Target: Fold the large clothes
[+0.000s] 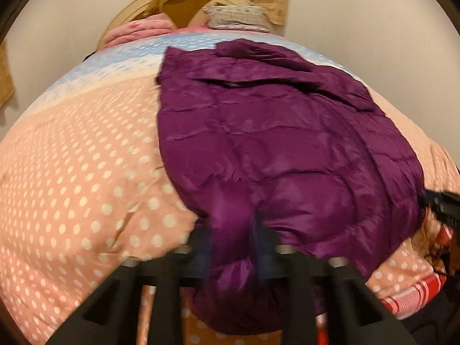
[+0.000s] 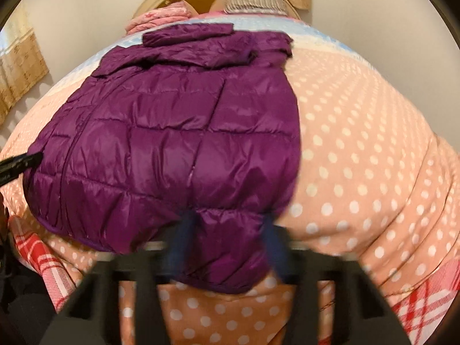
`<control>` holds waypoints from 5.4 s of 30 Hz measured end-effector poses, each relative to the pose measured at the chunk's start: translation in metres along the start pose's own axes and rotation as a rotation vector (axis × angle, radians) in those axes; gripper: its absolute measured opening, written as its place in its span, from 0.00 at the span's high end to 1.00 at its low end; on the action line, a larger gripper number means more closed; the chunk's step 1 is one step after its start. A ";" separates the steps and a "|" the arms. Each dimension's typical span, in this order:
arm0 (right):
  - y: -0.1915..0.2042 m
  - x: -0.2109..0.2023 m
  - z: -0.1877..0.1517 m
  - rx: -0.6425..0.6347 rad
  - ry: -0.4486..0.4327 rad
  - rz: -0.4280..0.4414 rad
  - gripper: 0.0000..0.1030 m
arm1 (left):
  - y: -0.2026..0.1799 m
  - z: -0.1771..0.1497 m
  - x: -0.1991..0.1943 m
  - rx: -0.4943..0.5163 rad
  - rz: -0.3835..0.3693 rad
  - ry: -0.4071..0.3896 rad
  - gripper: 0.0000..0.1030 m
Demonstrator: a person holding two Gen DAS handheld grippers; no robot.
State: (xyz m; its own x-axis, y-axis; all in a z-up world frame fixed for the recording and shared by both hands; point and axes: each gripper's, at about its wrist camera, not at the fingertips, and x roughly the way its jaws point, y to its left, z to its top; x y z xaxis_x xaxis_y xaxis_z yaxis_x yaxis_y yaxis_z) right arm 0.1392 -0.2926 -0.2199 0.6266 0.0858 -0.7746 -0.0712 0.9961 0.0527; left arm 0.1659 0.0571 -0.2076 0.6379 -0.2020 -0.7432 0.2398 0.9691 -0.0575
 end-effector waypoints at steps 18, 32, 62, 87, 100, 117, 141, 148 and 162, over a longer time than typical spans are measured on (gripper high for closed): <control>-0.007 -0.191 0.049 -0.007 -0.437 0.143 0.96 | 0.023 0.056 -0.174 -0.008 -0.142 -0.315 0.97; -0.018 -0.058 0.012 0.161 -0.015 0.173 0.30 | 0.033 0.026 -0.119 -0.004 -0.090 -0.170 0.97; 0.010 -0.061 0.202 -0.029 -0.349 0.040 0.95 | 0.073 0.179 -0.042 -0.059 -0.035 -0.285 0.97; -0.038 0.067 0.303 0.195 -0.282 -0.044 0.13 | 0.081 0.245 0.069 -0.236 0.176 -0.278 0.18; 0.044 0.153 0.281 -0.033 -0.159 -0.117 0.17 | 0.032 0.255 0.175 -0.049 0.370 -0.147 0.18; 0.036 0.180 0.279 0.017 -0.095 -0.097 0.11 | 0.065 0.243 0.216 -0.216 0.274 -0.049 0.13; 0.043 0.199 0.280 -0.011 0.001 -0.154 0.05 | 0.065 0.241 0.219 -0.222 0.273 -0.018 0.12; 0.057 0.150 0.291 0.036 -0.105 -0.154 0.08 | 0.065 0.245 0.169 -0.267 0.222 -0.077 0.12; 0.105 0.200 0.281 -0.057 -0.015 -0.149 0.03 | 0.064 0.213 0.191 -0.273 0.238 -0.070 0.10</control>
State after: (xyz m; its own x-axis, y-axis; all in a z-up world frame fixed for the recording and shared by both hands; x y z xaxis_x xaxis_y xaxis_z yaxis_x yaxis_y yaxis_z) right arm 0.4752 -0.1646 -0.1922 0.6451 -0.0622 -0.7616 -0.0205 0.9949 -0.0986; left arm 0.4588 0.0507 -0.2117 0.7030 0.0335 -0.7104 -0.1190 0.9904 -0.0710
